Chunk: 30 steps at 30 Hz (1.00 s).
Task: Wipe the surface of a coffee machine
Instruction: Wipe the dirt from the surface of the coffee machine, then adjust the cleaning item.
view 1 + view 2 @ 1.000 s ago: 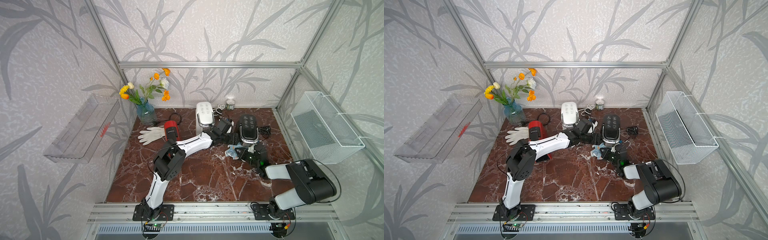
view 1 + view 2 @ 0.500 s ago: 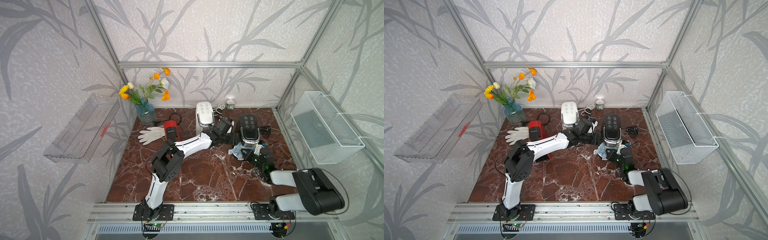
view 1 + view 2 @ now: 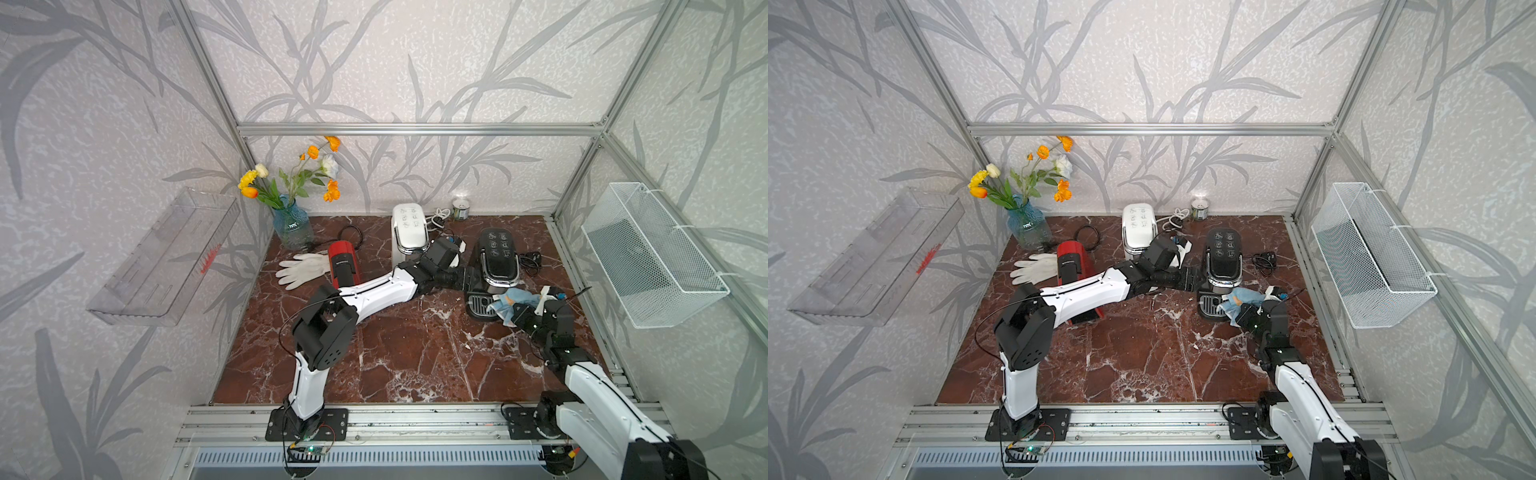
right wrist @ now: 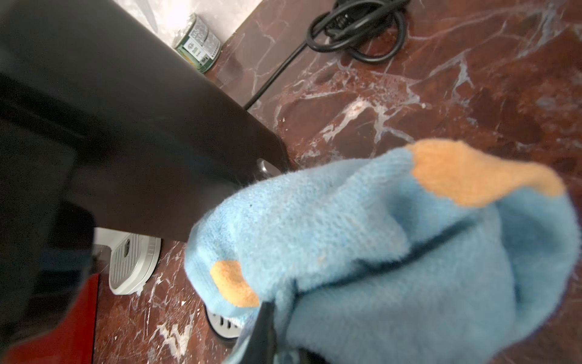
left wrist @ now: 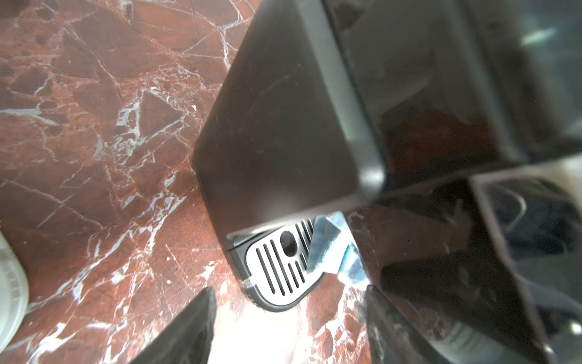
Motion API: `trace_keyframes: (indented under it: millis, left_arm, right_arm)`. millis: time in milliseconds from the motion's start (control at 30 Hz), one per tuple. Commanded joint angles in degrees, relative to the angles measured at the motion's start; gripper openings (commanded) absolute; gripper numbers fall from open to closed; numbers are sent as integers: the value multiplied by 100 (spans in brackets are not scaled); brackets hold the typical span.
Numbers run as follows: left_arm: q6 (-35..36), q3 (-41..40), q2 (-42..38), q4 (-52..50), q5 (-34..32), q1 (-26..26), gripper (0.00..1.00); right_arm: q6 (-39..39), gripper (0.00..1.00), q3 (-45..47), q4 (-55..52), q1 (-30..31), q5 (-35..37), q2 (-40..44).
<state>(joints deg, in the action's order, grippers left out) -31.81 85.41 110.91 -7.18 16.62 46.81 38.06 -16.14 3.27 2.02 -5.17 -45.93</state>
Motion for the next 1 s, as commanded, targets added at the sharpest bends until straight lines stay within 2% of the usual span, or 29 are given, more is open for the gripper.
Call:
trace_keyframes:
  millis: [0,200,433,533,700,867,967]
  left_arm:
    - [109,-135,-531,124,119,-14,73]
    - [166,-391,-1227,75,365,-25,74]
    - [60,-331,-1892,-38,1070,-75,77]
    - [-126,-212,-2047,76,1581,-83,79]
    - [-781,-82,-1944,485,2541,-79,81]
    - [-1224,-56,-1839,794,2955,-17,82]
    - [-1446,-42,-1774,1103,3065,63,83]
  right_arm:
    - [-538,0,-677,-1105,-17,-159,630]
    - [-1272,0,-1781,-2388,-20,-967,1324]
    - [-2003,0,-2505,-2858,-13,-1890,1769]
    - [-2161,0,-2523,-2635,-15,-2605,1767]
    - [-1791,0,-2293,-1698,-17,-3626,1958]
    - [-1430,0,-2292,-1187,13,-4290,1702]
    - [-1298,0,-2287,-1023,142,-4289,1658]
